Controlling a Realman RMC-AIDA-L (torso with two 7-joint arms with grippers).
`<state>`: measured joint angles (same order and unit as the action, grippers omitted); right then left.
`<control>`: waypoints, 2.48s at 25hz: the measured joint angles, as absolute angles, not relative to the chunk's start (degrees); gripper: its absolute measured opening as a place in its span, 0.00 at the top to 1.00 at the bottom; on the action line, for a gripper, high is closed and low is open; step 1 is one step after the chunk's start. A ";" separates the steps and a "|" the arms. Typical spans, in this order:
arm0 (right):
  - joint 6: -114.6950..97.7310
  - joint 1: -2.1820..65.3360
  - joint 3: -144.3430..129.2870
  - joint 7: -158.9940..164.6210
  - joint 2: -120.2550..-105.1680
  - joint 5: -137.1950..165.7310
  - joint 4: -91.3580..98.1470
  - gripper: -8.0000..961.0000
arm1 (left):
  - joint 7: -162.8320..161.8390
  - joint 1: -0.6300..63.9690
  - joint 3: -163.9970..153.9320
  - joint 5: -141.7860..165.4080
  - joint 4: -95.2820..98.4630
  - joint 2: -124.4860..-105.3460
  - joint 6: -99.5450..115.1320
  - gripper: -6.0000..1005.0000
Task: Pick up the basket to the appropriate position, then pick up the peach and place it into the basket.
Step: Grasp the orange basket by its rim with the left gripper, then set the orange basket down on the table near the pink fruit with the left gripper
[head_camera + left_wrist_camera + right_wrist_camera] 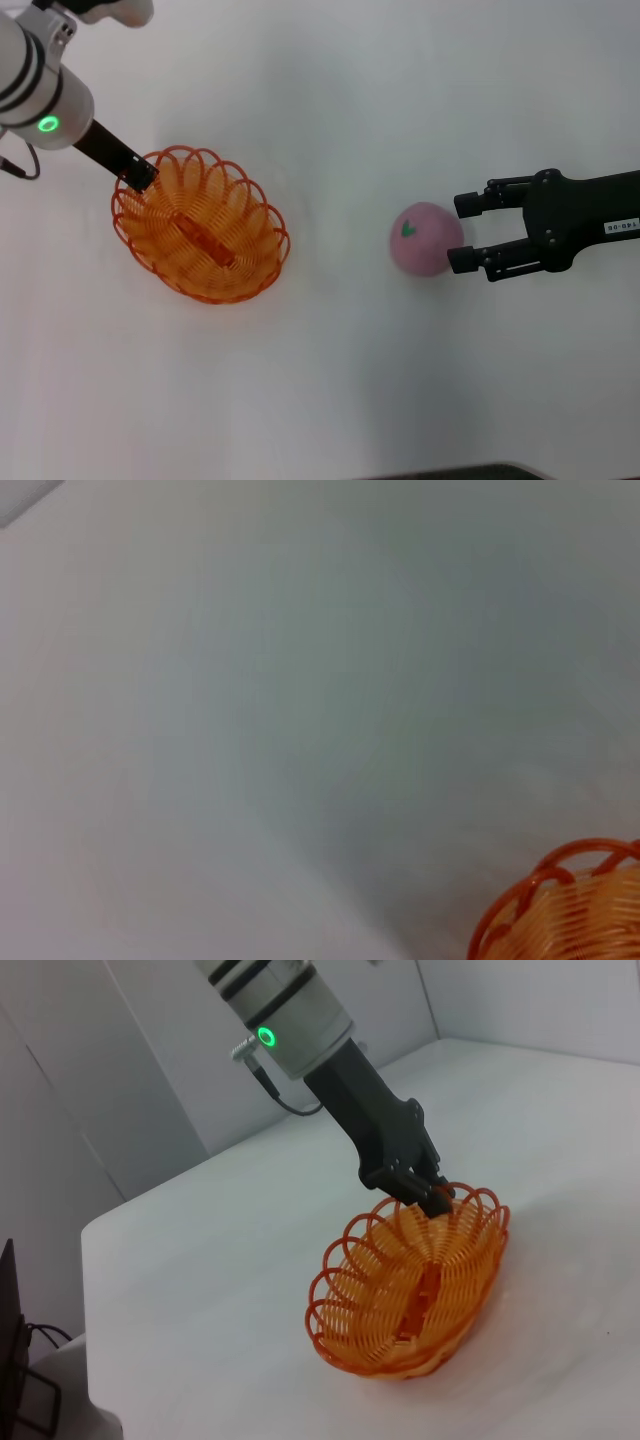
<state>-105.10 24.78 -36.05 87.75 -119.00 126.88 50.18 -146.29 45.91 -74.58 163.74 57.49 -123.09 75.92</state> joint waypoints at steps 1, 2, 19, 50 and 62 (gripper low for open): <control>-105.14 24.78 -35.97 87.75 -119.00 126.88 50.18 0.11 | -146.29 45.92 -74.34 163.74 58.26 -123.08 76.58 0.85; -105.16 24.77 -35.88 87.75 -119.00 126.89 50.18 0.11 | -146.30 45.88 -74.06 163.74 59.27 -123.08 77.44 0.87; -105.37 24.61 -35.59 87.71 -118.97 126.74 50.51 0.11 | -149.34 46.48 -65.70 162.25 80.30 -123.94 97.34 0.95; -104.58 23.55 -33.24 83.15 -119.09 126.62 49.92 0.11 | -161.01 37.11 -44.73 145.65 60.72 -123.94 82.35 0.92; -104.59 23.48 -33.22 82.32 -119.27 126.65 49.82 0.11 | -160.77 34.83 -43.59 143.54 60.98 -123.36 86.55 0.74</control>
